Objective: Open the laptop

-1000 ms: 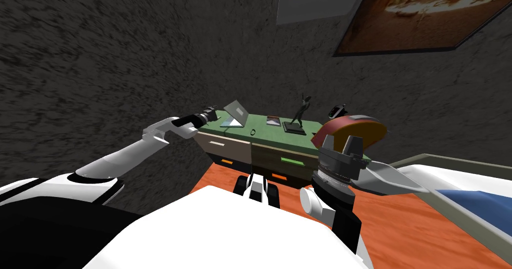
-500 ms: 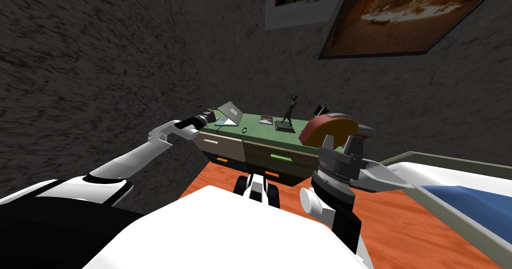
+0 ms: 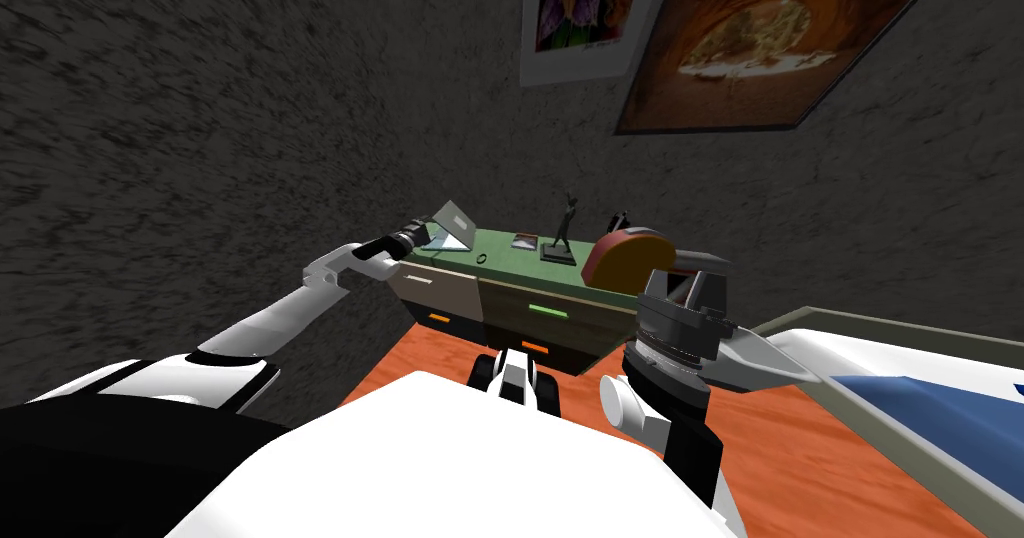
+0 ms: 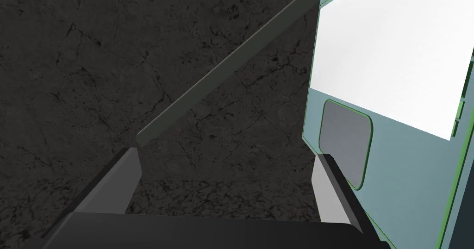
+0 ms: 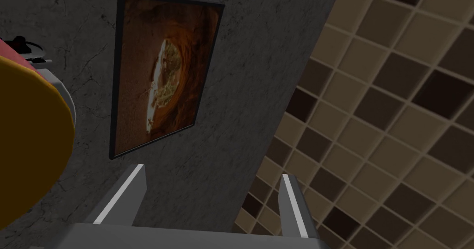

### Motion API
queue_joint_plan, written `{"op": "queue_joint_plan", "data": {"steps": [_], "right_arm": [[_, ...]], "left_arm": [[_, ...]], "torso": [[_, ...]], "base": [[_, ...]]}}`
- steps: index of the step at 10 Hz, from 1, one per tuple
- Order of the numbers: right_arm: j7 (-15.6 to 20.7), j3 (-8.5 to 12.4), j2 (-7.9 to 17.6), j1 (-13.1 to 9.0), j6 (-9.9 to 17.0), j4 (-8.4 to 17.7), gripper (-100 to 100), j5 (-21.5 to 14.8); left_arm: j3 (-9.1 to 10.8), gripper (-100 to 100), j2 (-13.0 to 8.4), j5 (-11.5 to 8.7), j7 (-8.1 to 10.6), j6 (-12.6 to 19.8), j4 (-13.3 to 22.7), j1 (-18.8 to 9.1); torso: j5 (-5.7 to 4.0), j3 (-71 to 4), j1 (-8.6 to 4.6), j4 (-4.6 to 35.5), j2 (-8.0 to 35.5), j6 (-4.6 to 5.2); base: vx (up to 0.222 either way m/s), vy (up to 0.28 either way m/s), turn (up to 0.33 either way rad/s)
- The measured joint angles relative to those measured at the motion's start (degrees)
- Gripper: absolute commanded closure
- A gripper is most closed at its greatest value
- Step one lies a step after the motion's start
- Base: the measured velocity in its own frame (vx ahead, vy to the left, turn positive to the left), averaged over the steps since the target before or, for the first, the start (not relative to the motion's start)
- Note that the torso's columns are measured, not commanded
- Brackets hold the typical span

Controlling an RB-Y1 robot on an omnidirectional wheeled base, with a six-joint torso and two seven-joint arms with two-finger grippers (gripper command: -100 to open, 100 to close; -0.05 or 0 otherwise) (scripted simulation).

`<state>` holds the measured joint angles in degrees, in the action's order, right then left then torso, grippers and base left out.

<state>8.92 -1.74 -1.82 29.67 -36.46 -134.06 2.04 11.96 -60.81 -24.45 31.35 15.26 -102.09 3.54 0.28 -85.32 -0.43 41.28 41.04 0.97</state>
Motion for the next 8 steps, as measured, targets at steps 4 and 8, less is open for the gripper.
{"op": "queue_joint_plan", "data": {"steps": [4, 8], "right_arm": [[0.0, 0.0, 0.0, 0.0, 0.0, 0.0, 0, 0.0], [0.0, 0.0, 0.0, 0.0, 0.0, 0.0, 0, 0.0]], "left_arm": [[-0.29, -100, 2.0, 1.4, -1.25, -1.8, 1.5, 0.0], [-0.05, -100, 0.6, 1.2, -1.25, -1.8, 1.5, -1.5]], "torso": [[0.60, -0.5, 0.89, -0.5, -0.8, -0.17], [0.32, -0.3, 1.23, 0.1, -0.4, -0.65]], "base": [[-0.019, -0.080, -0.015], [0.025, -0.049, 0.028]]}}
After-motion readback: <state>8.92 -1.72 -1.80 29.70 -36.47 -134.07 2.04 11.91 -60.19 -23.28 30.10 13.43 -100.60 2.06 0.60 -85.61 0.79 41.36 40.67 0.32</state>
